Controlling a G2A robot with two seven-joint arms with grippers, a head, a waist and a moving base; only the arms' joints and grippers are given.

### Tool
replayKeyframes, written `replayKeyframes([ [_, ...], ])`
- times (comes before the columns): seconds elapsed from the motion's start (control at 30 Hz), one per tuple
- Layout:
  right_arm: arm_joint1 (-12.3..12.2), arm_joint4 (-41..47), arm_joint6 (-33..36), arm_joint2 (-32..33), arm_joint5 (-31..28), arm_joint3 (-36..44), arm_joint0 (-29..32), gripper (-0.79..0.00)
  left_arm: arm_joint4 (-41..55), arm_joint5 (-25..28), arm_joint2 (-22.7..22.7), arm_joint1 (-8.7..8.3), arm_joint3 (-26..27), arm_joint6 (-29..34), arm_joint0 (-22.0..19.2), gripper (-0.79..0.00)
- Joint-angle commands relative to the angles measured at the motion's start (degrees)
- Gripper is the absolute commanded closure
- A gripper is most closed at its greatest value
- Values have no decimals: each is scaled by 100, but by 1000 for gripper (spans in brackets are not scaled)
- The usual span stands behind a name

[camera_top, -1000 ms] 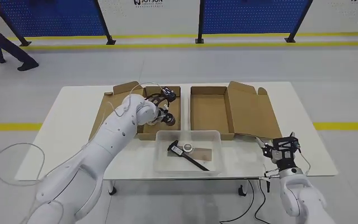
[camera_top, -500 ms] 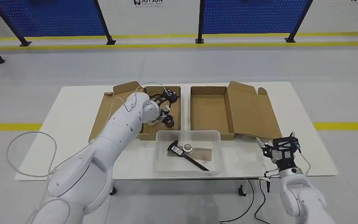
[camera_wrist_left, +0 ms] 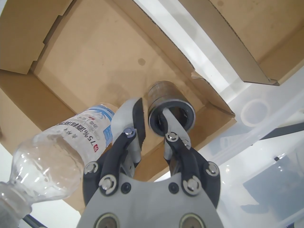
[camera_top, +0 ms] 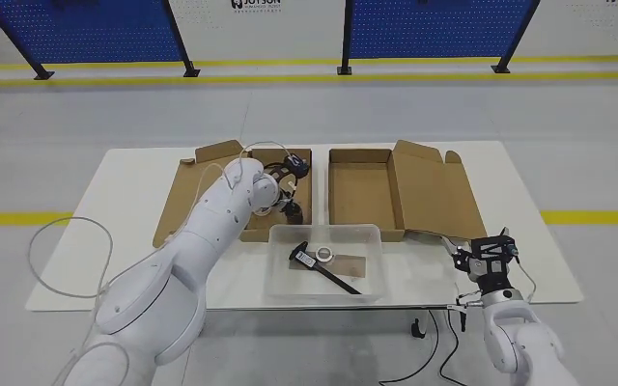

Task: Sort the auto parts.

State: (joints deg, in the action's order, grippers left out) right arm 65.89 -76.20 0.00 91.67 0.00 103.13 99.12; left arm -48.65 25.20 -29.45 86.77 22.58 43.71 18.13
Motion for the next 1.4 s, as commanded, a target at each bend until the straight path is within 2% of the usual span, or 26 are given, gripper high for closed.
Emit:
replayKeyframes([
  [0.0,0,0,0,0,0,0,0,-785,-16,6,2,34,-71,-20,-24,-459],
  [0.07,0,0,0,0,0,0,0,-785,-40,1,5,65,-129,-38,-52,-582],
  [0.23,0,0,0,0,0,0,0,-785,-72,12,-25,117,-189,-187,-142,-631],
  [0.37,0,0,0,0,0,0,0,-785,-67,-24,-97,120,-120,-386,-225,-776],
  [0.57,0,0,0,0,0,0,0,-785,-44,-115,-296,14,182,-716,-263,-785],
  [0.73,0,0,0,0,0,0,0,-785,-145,-263,-512,-186,810,-848,-116,-785],
  [0.87,0,0,0,0,0,0,0,-785,-265,-539,-837,-452,1686,-805,173,-785],
  [1.0,0,0,0,0,0,0,0,-785,-499,-876,-1359,-824,2986,-485,746,-785],
  [1.2,0,0,0,0,0,0,0,-785,-967,-1300,-2501,-1388,5415,222,2108,-785],
  [1.37,0,0,0,0,0,0,0,-785,-1496,-1605,-3449,-1698,7178,386,3350,-785],
])
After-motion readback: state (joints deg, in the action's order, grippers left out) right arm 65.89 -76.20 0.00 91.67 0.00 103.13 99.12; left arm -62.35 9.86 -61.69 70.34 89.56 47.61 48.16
